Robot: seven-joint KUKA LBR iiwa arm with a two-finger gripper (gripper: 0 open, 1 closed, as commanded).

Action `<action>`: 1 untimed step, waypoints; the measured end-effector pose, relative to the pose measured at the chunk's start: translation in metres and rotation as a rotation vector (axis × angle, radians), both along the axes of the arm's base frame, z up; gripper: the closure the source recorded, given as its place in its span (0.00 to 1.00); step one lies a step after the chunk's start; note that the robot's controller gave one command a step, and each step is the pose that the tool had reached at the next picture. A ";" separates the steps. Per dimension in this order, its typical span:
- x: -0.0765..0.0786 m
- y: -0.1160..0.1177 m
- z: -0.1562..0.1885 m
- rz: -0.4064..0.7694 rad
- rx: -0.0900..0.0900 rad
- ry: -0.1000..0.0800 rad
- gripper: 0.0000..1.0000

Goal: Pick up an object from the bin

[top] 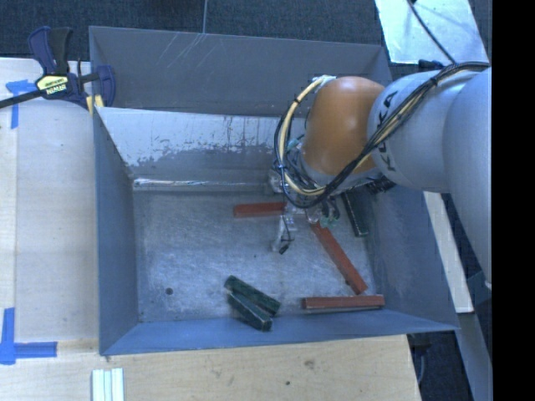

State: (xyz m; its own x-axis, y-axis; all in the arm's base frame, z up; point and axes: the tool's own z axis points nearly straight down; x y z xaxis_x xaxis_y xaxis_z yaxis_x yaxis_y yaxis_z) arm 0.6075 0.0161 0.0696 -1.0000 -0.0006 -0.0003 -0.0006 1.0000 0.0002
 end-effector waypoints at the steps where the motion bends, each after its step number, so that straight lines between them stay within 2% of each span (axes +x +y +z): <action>1: 0.001 0.000 0.001 0.000 0.000 -0.002 0.00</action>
Offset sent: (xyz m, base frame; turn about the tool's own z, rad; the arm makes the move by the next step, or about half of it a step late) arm 0.0000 0.0000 0.0000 0.0000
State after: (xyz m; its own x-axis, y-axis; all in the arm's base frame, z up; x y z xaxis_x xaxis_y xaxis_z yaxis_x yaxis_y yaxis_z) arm 0.6082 0.0159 0.0701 -1.0000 -0.0005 -0.0022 -0.0005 1.0000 0.0005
